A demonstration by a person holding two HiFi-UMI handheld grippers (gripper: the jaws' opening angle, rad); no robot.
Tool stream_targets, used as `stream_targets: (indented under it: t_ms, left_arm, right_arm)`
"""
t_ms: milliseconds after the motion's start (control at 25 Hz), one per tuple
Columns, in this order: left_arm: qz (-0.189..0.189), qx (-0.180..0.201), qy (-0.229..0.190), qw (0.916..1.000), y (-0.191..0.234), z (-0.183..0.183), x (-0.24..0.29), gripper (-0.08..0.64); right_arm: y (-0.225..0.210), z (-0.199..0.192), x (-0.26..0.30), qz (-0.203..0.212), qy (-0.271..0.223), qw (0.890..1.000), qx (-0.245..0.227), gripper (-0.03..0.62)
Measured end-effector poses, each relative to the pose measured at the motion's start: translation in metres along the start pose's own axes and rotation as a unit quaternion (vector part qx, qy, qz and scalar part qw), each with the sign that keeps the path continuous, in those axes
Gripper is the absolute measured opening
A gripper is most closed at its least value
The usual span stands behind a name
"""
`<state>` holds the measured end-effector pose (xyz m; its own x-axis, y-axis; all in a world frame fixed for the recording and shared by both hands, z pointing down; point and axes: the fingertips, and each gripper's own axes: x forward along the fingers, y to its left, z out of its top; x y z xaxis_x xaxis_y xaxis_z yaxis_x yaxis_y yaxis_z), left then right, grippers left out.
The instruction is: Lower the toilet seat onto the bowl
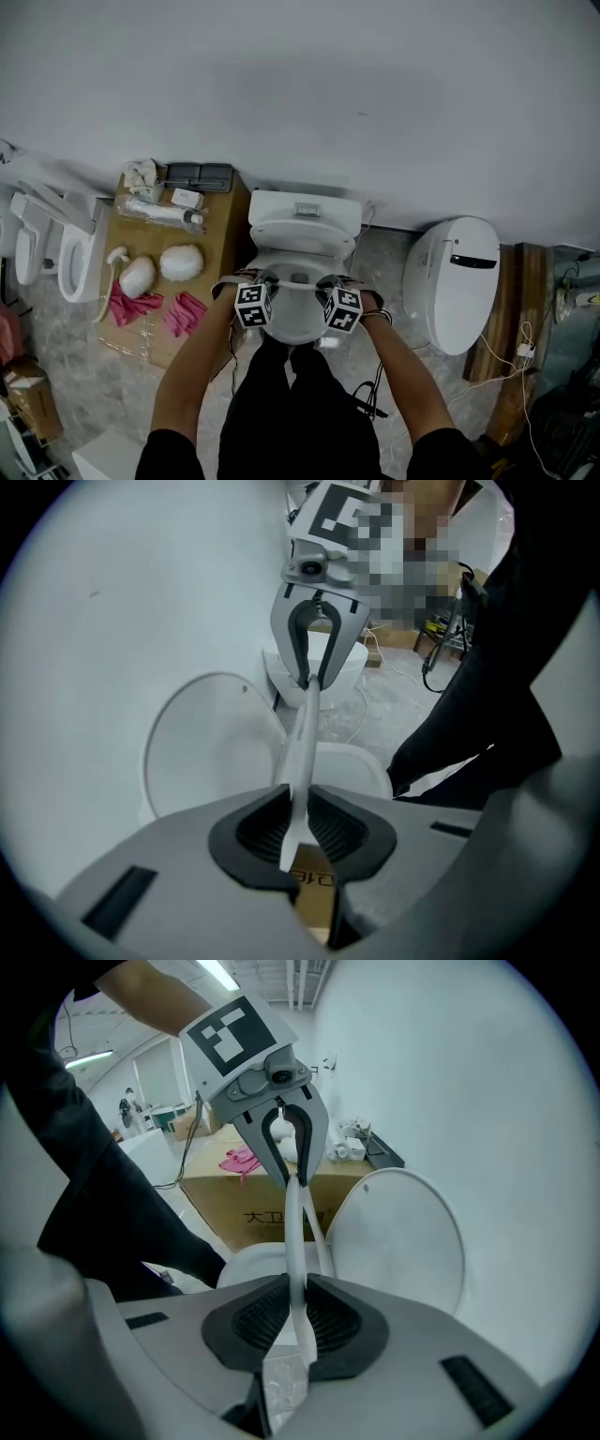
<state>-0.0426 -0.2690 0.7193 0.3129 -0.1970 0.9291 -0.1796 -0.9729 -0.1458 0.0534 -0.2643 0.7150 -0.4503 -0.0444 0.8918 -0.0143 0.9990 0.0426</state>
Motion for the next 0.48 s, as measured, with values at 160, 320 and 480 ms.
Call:
stream_targets:
  t_ms: [160,320,480]
  left_arm:
    - [-0.006,0.014,0.000,0.9999,-0.023,-0.003,0.003,0.063]
    - [-0.003,0.028,-0.011,0.9995,-0.044,-0.008,0.005,0.063]
    - [-0.002,0.026,-0.033,0.9991,-0.065,-0.016,0.012,0.069]
  right_arm:
    - [0.022,-0.005,0.005,0.001,0.003,1.000,0.002,0.074]
    - [0.043,-0.009,0.011,-0.007,0.009,1.000,0.000,0.075]
    - [0.064,-0.014,0.023,-0.019,0.026,0.999,-0.003,0.078]
